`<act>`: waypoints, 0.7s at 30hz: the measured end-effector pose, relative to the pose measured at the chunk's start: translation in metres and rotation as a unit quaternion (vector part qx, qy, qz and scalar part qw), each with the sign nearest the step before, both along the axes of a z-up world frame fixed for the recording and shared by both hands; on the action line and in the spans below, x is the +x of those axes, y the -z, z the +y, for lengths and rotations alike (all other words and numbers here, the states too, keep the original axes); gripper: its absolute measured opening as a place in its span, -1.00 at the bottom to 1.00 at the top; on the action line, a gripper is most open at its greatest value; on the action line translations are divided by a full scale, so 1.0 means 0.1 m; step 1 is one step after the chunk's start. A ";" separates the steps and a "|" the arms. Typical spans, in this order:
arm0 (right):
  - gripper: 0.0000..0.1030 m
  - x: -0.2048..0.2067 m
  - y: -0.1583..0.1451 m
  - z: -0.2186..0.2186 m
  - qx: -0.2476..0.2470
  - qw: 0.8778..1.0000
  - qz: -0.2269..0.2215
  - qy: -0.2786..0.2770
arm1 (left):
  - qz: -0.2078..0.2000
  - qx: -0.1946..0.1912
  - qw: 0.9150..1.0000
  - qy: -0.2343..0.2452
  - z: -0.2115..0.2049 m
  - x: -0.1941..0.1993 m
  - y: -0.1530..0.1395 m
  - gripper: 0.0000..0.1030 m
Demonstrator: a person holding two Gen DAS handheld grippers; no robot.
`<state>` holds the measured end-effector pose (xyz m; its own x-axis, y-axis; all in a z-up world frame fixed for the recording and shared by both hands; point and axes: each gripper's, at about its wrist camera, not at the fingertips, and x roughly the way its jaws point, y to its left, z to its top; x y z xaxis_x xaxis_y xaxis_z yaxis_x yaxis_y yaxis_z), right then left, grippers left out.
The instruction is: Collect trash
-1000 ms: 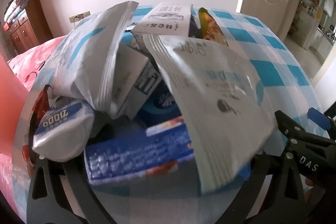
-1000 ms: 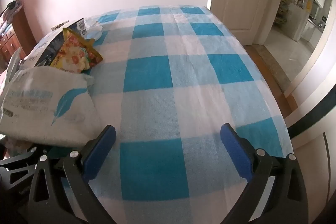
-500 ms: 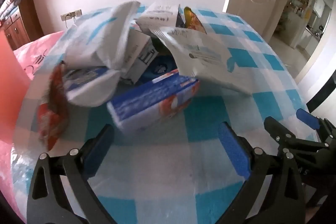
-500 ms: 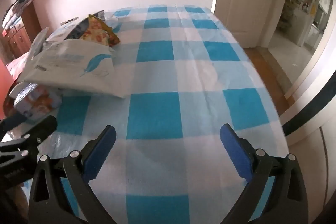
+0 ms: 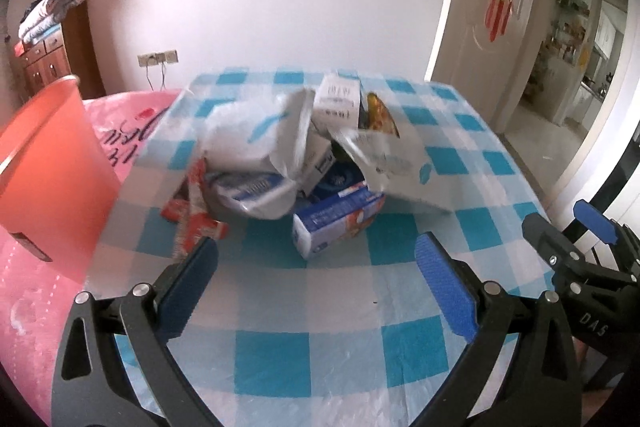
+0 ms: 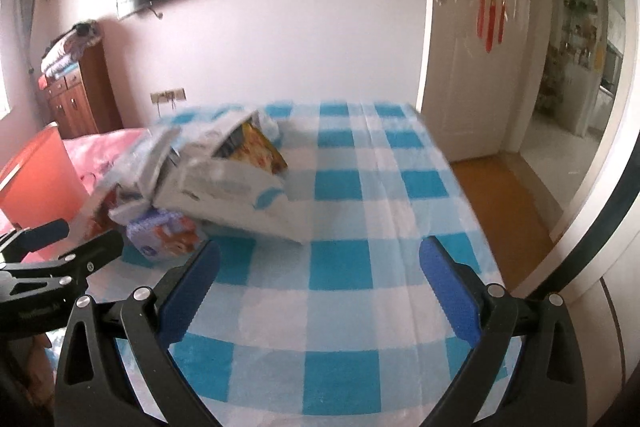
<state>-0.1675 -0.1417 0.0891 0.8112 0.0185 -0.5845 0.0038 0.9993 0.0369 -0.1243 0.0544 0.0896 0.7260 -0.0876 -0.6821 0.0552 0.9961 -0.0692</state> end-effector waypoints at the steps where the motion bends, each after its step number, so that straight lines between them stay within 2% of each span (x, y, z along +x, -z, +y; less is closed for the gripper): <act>1: 0.91 0.00 -0.05 0.01 0.001 1.000 -0.005 0.001 | -0.007 0.004 1.000 -0.002 0.01 -0.03 -0.04 0.92; 10: 0.91 -0.19 -0.40 0.02 0.008 0.999 -0.045 -0.007 | -0.067 0.032 0.997 -0.009 0.08 -0.29 -0.35 0.92; 21: 0.91 -0.37 -0.65 0.00 0.018 0.997 -0.077 -0.015 | -0.087 0.034 0.995 -0.019 0.14 -0.43 -0.52 0.92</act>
